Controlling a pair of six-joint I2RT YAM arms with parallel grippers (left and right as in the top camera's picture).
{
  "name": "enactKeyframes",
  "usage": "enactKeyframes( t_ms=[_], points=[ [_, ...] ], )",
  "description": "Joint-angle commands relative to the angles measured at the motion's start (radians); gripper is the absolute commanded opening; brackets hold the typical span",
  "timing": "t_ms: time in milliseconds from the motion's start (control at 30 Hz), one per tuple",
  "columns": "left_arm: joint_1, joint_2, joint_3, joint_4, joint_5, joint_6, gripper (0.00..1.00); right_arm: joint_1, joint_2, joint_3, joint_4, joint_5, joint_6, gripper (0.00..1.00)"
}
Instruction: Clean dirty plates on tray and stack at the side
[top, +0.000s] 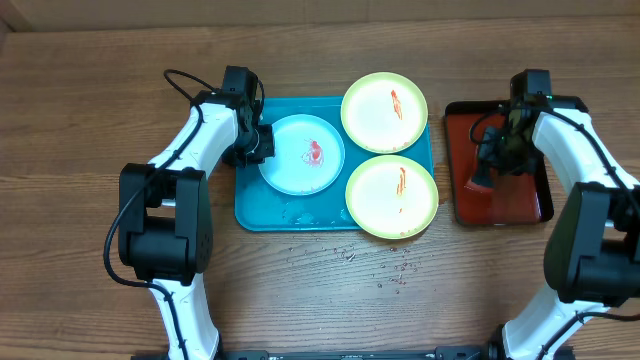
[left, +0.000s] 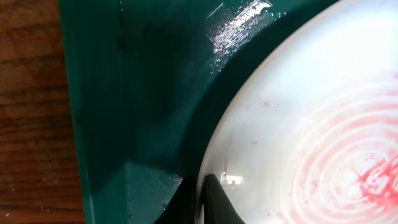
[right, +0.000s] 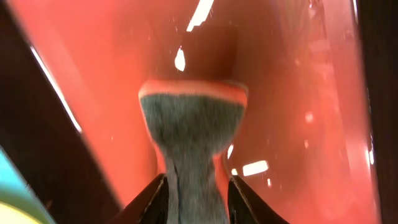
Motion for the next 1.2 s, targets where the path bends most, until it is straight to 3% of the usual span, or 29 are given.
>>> enactKeyframes(
  t_ms=[0,167,367,600,733,900,1167],
  points=[
    [-0.006,0.018,0.002,-0.012,-0.011,-0.014,0.04,0.005,0.032,0.006,0.025,0.018,-0.034,0.33],
    [-0.006,0.018,0.002,-0.012,-0.011,-0.014,0.04,0.005,0.060,-0.003,0.048,0.014,-0.036,0.32],
    [-0.006,0.018,0.002,-0.010,-0.011,-0.014,0.04,0.005,0.077,-0.019,0.079,-0.008,-0.035,0.23],
    [-0.007,0.018,0.002,-0.010,-0.011,-0.014,0.04,0.005,0.077,-0.074,0.106,-0.008,-0.027,0.22],
    [-0.007,0.018,0.002,-0.010,-0.011,-0.014,0.05,0.005,0.077,-0.095,0.105,-0.010,-0.023,0.34],
    [-0.007,0.018,0.002,-0.010,-0.011,-0.014,0.04,0.005,0.077,-0.083,0.068,-0.011,0.000,0.34],
    [-0.007,0.018,0.002,-0.010,-0.011,-0.014,0.04,0.005,0.076,-0.058,0.016,-0.011,0.045,0.09]
  ],
)
